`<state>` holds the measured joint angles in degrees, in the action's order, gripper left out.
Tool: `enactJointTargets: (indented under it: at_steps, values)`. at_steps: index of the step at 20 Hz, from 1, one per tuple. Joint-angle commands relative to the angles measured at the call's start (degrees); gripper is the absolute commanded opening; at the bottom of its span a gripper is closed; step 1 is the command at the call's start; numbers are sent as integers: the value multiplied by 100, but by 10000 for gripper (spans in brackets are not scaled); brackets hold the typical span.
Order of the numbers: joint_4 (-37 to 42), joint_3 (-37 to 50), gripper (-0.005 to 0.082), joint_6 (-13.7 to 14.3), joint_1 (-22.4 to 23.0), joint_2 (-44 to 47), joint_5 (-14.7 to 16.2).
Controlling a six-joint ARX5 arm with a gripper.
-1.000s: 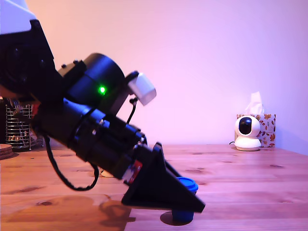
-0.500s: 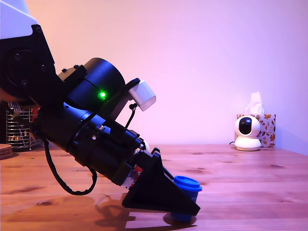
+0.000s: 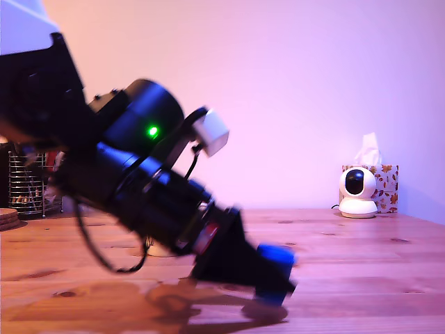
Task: Pick up the coffee capsules on the table and drop them inside the coffee cup
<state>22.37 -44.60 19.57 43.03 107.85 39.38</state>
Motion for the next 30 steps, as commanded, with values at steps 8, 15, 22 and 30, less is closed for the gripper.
enactJointTargets:
  at_steps: [8, 15, 22, 30]
  values:
    - [59, -236, 231, -833, -437, -896, -160]
    - [-426, -452, 231, -1268, -831, -1764, -1104]
    - [-1283, -955, 231, -1316, -1154, -1908, -2000]
    - [-2516, -1792, 231, -1816, -1572, -1692, -2457]
